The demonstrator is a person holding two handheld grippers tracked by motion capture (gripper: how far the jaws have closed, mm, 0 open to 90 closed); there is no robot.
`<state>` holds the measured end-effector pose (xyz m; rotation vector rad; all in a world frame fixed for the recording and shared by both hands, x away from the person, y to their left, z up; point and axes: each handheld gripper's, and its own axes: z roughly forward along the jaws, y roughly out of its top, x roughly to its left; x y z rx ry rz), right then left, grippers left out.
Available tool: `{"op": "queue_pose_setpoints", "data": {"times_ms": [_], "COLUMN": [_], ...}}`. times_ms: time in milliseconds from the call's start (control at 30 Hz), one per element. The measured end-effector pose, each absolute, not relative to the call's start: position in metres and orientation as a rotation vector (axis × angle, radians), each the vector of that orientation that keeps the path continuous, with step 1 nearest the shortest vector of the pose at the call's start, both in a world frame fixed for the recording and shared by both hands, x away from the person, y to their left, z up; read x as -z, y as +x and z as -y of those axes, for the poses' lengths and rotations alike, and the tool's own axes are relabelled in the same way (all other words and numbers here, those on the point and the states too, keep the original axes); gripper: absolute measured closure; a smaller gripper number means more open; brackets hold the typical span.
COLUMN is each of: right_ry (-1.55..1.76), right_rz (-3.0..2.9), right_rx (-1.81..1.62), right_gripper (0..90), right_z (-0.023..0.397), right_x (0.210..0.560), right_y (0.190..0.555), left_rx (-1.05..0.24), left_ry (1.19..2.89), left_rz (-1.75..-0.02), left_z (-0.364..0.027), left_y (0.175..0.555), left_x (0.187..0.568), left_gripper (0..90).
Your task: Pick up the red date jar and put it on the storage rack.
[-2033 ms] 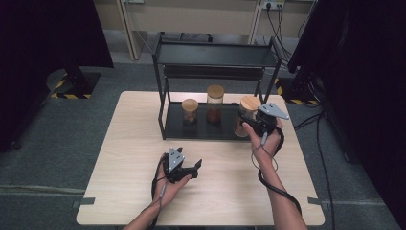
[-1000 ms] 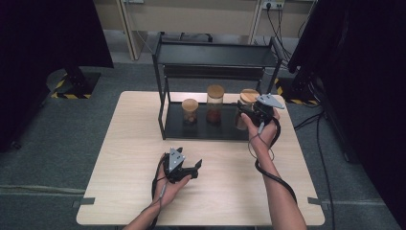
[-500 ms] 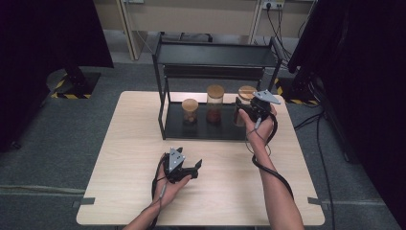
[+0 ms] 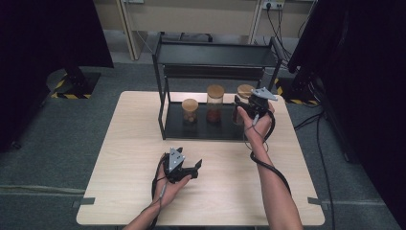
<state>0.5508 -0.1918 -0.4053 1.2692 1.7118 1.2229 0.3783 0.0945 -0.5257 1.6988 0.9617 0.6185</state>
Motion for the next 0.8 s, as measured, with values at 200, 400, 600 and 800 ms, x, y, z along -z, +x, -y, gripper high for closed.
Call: {"op": "queue_pose_setpoints", "data": {"times_ms": [200, 400, 600, 800], "right_ry": [1.294, 1.309, 1.32, 1.327], "right_rz": [-1.709, -1.709, -1.711, -1.718], "right_rx": [-1.205, -1.188, -1.178, -1.158], "right_gripper": [25.4, 25.4, 25.3, 25.4], "right_z": [0.192, 0.192, 0.192, 0.193], "right_x": [0.41, 0.414, 0.418, 0.421], "right_y": [0.559, 0.564, 0.568, 0.572], "left_rx": [-0.623, -0.624, -0.625, -0.624], "left_ry": [1.699, 1.7, 1.702, 1.701], "left_rz": [-0.959, -0.957, -0.956, -0.958], "left_z": [-0.094, -0.094, -0.094, -0.094], "left_y": [0.378, 0.378, 0.378, 0.378], "left_x": [0.526, 0.526, 0.526, 0.526], "left_gripper": [8.7, 8.7, 8.8, 8.8]}}
